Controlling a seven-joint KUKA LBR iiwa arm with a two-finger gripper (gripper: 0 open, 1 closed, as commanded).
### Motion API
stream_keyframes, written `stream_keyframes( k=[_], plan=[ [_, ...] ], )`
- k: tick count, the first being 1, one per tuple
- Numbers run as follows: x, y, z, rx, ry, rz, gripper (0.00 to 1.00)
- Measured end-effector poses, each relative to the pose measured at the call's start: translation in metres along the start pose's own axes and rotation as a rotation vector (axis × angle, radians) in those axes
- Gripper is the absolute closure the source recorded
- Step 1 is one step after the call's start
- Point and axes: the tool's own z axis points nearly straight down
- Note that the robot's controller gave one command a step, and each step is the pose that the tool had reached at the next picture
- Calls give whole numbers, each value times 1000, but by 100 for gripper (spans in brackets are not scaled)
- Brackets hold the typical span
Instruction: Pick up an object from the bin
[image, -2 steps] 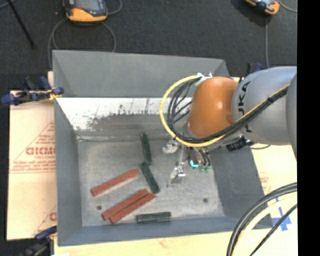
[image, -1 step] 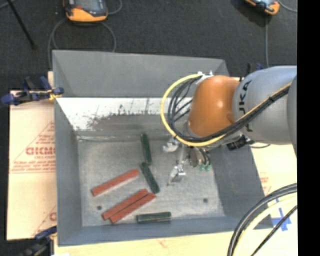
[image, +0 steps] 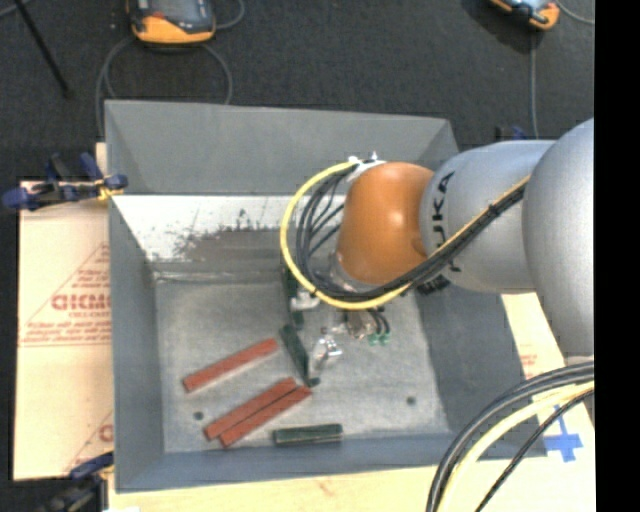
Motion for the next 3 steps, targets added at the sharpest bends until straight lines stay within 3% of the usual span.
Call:
stream_keyframes(
  k=[1,2,3],
  plan=[
    [15,62,-15,-6,8,-108,0],
    [-8,90,1,-4,4,-190,0],
    [-13,91,31,-8,1,-383,0]
  ],
)
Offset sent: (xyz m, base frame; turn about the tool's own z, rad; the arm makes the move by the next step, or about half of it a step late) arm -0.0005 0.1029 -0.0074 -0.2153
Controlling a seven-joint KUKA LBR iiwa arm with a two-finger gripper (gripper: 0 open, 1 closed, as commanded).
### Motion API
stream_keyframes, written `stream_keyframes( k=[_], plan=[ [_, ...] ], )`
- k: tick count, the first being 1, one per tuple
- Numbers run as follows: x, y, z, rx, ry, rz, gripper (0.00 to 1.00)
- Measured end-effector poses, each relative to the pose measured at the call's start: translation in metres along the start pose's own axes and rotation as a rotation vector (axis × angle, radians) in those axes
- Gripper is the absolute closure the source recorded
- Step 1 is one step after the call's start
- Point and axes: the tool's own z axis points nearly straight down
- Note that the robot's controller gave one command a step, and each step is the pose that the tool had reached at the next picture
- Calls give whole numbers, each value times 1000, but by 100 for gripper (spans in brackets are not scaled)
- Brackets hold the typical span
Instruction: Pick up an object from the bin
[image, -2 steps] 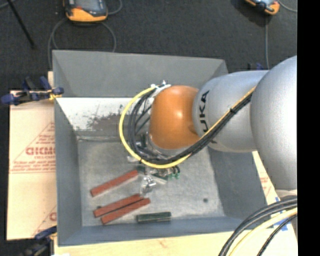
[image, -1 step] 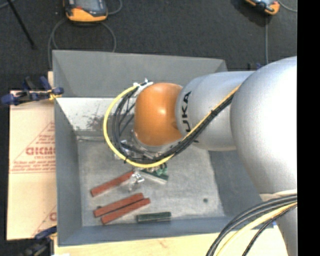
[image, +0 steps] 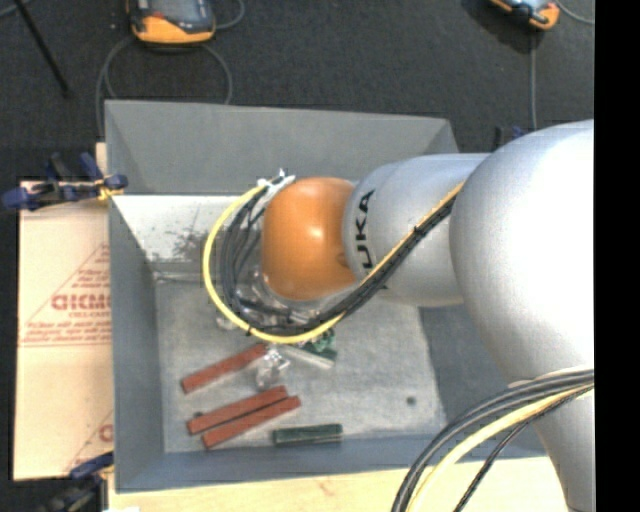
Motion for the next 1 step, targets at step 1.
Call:
stream_keyframes(
  k=[1],
  plan=[
    [-22,-33,-4,-6,0,172,100]
  ],
)
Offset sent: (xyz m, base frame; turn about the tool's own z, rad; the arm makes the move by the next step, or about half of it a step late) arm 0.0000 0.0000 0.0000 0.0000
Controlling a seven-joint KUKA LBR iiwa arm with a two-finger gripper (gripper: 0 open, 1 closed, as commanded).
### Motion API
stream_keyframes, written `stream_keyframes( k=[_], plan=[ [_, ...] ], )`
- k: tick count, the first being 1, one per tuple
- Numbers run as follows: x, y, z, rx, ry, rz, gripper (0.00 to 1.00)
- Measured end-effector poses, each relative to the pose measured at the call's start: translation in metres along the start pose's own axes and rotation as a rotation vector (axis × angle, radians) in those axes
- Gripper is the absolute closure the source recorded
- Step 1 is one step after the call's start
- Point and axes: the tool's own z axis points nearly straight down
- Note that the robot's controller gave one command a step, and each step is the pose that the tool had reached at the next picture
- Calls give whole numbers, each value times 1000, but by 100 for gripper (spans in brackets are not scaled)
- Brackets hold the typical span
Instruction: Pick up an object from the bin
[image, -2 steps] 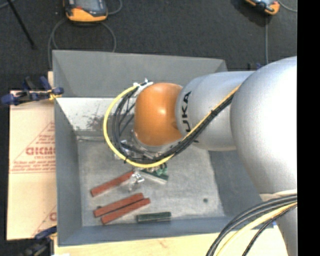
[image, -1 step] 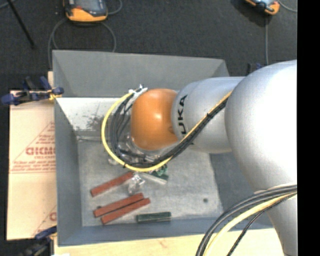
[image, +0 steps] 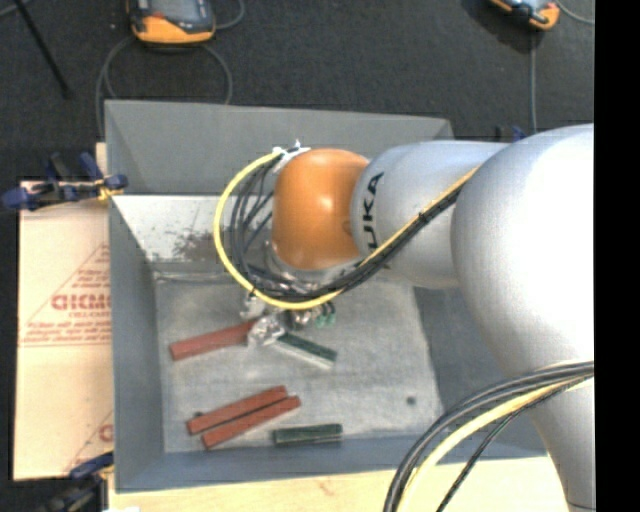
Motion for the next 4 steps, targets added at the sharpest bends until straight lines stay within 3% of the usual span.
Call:
stream_keyframes(
  k=[3,4],
  plan=[
    [1,-1,-8,6,-1,-2,100],
    [2,-1,-16,6,6,-2,100]
  ],
)
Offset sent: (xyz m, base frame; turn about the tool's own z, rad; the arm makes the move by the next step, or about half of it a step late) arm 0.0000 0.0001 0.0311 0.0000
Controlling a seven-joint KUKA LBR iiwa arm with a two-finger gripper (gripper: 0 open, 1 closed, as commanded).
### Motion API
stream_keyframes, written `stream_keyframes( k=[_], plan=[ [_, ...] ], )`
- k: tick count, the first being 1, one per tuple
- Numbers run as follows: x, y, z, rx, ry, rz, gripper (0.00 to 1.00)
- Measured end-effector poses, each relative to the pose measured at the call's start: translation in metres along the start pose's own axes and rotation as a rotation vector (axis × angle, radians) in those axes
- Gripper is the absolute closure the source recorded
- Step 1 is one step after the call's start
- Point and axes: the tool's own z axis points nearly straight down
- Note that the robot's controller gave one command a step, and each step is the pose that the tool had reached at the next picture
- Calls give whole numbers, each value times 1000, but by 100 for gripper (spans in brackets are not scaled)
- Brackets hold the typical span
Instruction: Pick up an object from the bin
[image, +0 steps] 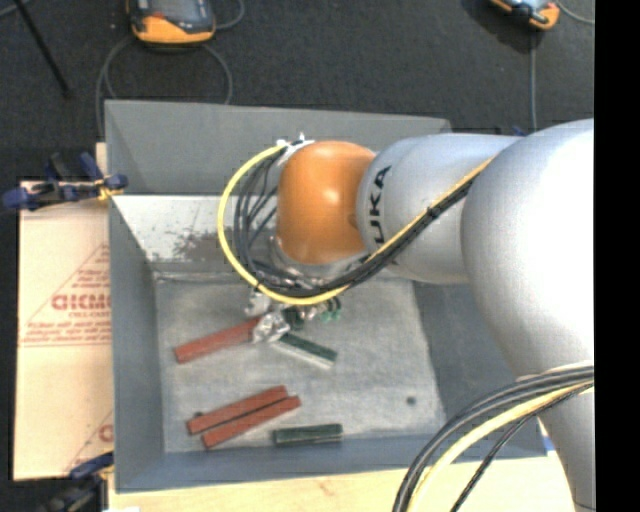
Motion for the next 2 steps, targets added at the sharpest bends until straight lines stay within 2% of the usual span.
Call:
stream_keyframes(
  k=[1,2],
  plan=[
    [0,0,-18,1,3,1,100],
    [-1,-1,-34,2,-3,2,100]
  ],
)
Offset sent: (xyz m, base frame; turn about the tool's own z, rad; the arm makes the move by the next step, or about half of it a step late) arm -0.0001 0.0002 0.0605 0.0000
